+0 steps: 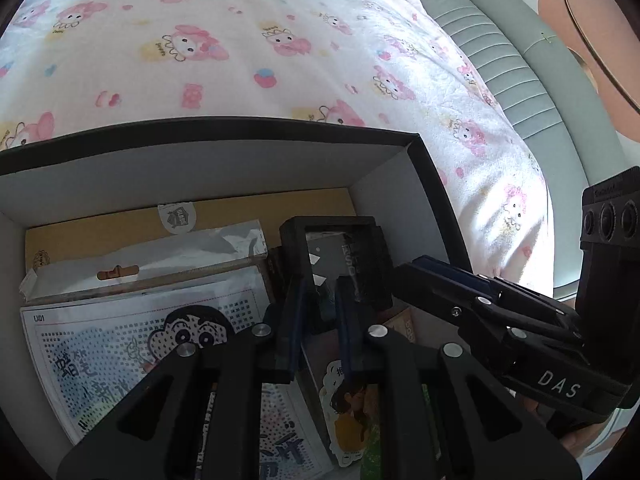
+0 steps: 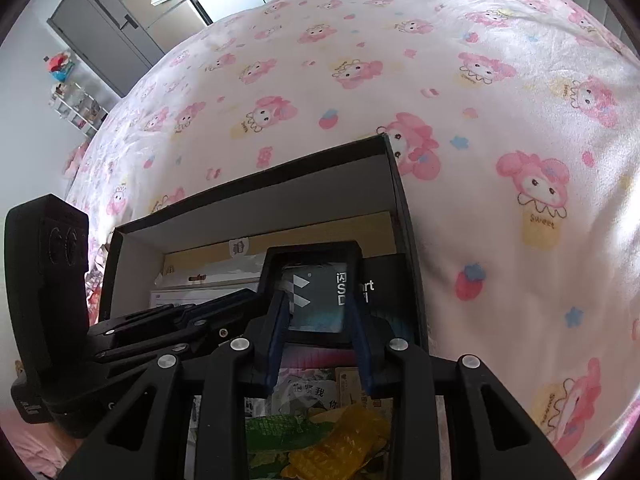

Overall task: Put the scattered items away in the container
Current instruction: 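Carry the black mirror frame with the right gripper over the box, then lower the mirror frame upright beside the Smart Devil box and release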

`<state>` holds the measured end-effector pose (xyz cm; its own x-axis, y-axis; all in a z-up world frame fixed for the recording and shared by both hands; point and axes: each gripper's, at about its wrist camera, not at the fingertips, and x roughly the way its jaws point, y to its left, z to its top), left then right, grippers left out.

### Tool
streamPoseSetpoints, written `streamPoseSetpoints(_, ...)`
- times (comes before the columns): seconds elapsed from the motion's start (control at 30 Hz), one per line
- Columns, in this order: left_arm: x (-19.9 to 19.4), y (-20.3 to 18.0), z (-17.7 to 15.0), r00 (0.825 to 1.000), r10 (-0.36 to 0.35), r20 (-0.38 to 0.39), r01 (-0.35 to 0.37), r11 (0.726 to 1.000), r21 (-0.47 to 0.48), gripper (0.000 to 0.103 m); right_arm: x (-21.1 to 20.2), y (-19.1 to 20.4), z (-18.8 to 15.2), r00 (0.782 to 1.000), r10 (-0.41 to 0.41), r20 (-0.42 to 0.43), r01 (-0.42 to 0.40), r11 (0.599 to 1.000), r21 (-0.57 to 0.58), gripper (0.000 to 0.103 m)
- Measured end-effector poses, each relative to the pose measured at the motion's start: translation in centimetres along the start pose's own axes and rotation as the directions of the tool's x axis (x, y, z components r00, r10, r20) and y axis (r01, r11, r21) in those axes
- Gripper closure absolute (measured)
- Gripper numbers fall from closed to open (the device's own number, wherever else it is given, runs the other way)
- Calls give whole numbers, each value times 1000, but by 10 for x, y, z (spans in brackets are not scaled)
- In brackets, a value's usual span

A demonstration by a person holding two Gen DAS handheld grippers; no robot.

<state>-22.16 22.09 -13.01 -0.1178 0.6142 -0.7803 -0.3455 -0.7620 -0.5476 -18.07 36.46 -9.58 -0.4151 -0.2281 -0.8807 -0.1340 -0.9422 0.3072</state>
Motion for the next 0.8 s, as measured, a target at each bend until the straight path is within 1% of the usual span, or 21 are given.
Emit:
streamPoseSetpoints(0.1,-6,2,0,1000,0,21,0,1000,-5,90,-11,-2,-3,999,-15,35,15,1000,2,75)
streamPoseSetpoints(0.17,-9,8,0,999,21,44,-20,999,-31,91,-14,-3,-4,998,-17,55,17,1000,8,75)
streamPoseSetpoints(0.23,-11,15,-1,997,45,61,-41,997,-58,91,-10,-7,-3,999,0,44,-1,1000,25,75)
streamPoseSetpoints(0.3,-10,19,-1,997,55,60,-50,996,-79,91,-6,-9,-3,1000,9,29,-10,999,39,75)
streamPoseSetpoints(0.33,-8,19,-2,997,55,54,-51,995,-81,91,-7,-8,-4,999,1,38,-2,999,35,75)
streamPoseSetpoints(0.43,-2,15,-3,999,31,24,-29,997,-67,91,-12,-6,-9,998,-10,60,9,1000,27,75)
streamPoseSetpoints(0.53,5,4,-3,1000,-26,-8,26,999,-26,90,-20,-2,-15,995,-41,95,41,999,6,75)
streamPoseSetpoints(0.57,5,1,-3,999,-43,-6,43,999,-16,90,-22,-2,-16,994,-48,101,47,999,4,75)
streamPoseSetpoints(0.6,4,-3,-3,999,-37,14,37,999,-20,90,-23,-1,-17,993,-53,104,53,999,3,75)
streamPoseSetpoints(0.67,-6,-3,-3,998,5,65,-3,1000,-25,90,-26,-1,-18,992,-67,109,68,998,-3,75)
streamPoseSetpoints(0.7,-9,-1,-3,997,13,74,-11,999,-33,90,-28,-2,-18,991,-75,115,75,997,-3,75)
streamPoseSetpoints(0.8,-7,2,-4,999,27,45,-25,999,-42,90,-31,-5,-18,989,-68,129,68,998,6,75)
